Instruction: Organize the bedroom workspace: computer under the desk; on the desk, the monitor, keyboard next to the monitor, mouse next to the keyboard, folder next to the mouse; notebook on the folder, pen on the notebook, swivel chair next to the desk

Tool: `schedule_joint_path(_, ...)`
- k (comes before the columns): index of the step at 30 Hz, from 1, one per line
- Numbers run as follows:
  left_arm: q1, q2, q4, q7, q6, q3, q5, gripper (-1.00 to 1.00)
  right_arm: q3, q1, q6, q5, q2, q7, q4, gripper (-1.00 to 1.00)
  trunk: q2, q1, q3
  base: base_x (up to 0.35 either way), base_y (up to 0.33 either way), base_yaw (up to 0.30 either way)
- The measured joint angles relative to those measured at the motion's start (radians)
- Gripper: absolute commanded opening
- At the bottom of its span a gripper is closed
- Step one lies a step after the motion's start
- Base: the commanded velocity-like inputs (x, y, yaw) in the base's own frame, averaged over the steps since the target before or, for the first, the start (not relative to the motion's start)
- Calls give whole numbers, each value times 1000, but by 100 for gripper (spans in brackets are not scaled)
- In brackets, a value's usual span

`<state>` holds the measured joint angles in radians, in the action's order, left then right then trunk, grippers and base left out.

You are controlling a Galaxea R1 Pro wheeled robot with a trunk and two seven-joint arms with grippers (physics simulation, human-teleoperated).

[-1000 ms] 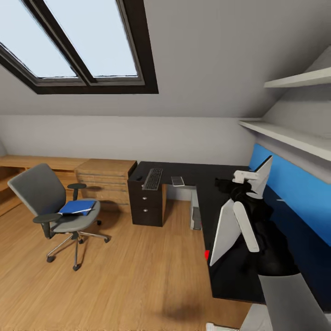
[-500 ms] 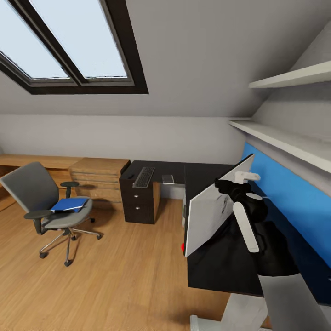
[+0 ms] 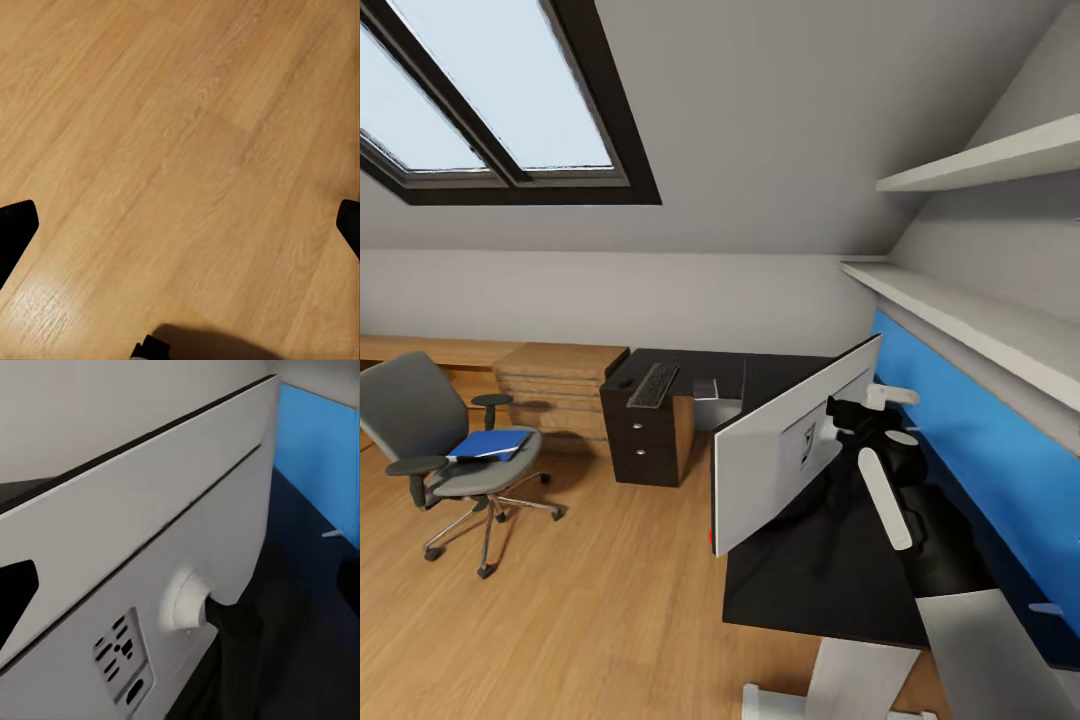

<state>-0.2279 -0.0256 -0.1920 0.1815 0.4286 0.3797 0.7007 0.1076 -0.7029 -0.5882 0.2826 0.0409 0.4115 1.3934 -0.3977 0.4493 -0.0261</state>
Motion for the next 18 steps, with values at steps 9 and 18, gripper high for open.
schedule_joint_path(9,0,-1,0,3,4,-3,0,100,5,0,114,-134,-4,-2,-66,100,0,0,0,0,-17,0)
schedule_joint_path(18,0,-1,0,3,4,-2,0,100,-1,-1,204,-157,-4,-2,-184,100,0,0,0,0,0,0)
